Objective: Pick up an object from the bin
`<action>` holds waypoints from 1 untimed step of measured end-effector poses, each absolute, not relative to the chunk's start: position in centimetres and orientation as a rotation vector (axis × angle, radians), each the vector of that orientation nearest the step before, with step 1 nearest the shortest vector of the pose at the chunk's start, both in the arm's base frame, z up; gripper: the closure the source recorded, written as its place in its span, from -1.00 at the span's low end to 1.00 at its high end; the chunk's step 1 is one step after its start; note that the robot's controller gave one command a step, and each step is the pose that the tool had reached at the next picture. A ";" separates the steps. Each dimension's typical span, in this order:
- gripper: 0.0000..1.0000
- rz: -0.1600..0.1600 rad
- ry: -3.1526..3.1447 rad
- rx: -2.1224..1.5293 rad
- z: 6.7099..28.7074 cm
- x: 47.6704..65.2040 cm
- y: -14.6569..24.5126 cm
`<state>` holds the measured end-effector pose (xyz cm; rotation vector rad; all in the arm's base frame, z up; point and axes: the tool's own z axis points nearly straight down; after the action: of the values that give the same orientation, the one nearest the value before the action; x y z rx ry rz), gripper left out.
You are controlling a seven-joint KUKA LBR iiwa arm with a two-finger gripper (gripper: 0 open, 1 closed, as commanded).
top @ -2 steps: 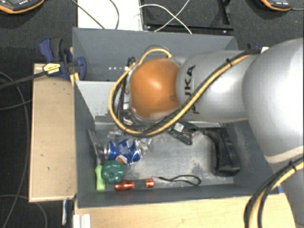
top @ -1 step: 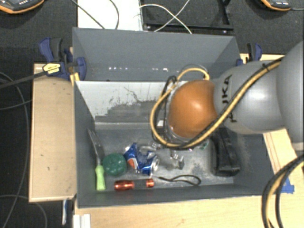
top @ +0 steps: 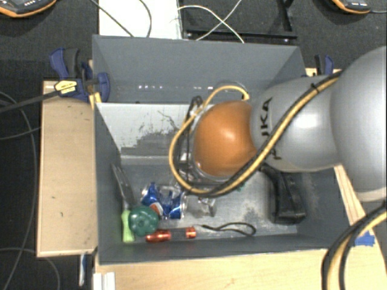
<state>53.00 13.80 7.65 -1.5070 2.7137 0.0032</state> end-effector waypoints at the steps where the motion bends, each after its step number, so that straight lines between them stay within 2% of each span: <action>1: -1.00 -0.007 2.497 -1.841 7.2 54.8 12.3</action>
Offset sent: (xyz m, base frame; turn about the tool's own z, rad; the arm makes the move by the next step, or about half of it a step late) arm -0.0400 0.0172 0.0049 -0.7905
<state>54.76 12.34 7.20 -1.8414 2.4967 -0.0075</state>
